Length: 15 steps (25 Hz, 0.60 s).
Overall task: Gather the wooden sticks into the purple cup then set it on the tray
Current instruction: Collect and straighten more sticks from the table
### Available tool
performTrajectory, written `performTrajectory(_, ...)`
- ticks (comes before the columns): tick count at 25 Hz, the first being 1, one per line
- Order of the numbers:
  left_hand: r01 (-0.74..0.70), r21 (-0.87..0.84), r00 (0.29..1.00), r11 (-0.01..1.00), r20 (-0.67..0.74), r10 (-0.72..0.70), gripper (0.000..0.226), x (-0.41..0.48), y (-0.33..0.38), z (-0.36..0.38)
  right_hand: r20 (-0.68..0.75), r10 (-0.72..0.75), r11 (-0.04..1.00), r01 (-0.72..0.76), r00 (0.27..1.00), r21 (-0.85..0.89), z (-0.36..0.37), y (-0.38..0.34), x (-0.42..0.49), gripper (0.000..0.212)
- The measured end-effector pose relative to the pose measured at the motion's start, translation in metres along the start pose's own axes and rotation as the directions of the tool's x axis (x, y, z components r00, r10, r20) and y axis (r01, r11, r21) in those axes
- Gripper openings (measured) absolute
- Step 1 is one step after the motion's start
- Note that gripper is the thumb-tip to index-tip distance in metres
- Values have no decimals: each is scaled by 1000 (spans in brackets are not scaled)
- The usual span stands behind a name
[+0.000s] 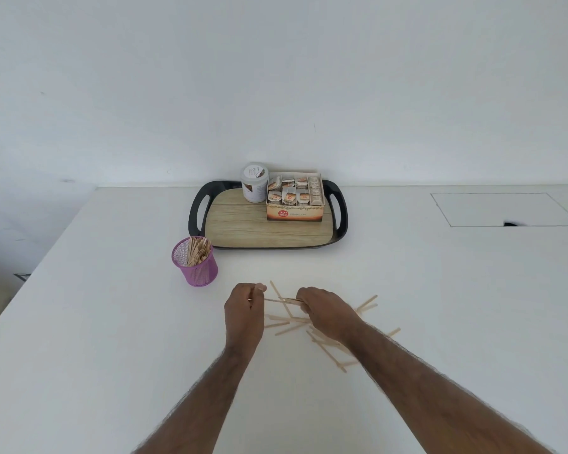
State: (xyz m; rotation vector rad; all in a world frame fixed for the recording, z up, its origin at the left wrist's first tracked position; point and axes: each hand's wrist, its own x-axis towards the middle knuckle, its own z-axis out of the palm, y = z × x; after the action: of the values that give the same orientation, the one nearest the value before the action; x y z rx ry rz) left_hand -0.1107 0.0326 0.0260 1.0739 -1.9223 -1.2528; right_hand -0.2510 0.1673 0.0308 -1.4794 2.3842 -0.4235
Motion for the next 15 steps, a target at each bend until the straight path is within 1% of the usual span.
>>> performTrajectory(3, 52, -40, 999, 998, -2, -52, 21, -1, 7, 4, 6, -35, 998, 35, 999, -45, 1, -1, 3, 25)
performTrajectory(6, 27, -62, 1000, 998, 16, -27, 21, -1, 17, 10, 23, -59, 993, 61, 998, -99, 2, -3, 4, 33)
performTrajectory(10, -42, -60, 995, 997, 85, 47, 20, -11, 30, 23, 22, -84, 991, 86, 996, -100, 0, -16, 8, 31)
performTrajectory(11, -73, -46, 995, 996, 68, 76, 20, -12, 32, 24, 18, -88, 991, 89, 996, -97, -2, -18, 10, 29)
performTrajectory(13, -134, -11, 991, 991, -21, 134, 21, -5, 31, 18, 8, -81, 993, 81, 997, -91, -7, -18, 11, 29)
performTrajectory(14, -131, -5, 989, 991, -68, 131, 21, 1, 29, 12, 7, -75, 993, 76, 997, -88, -11, -16, 10, 30)
performTrajectory(15, -86, -16, 992, 996, -91, 84, 23, 9, 27, 5, 9, -73, 994, 73, 997, -83, -14, -14, 9, 30)
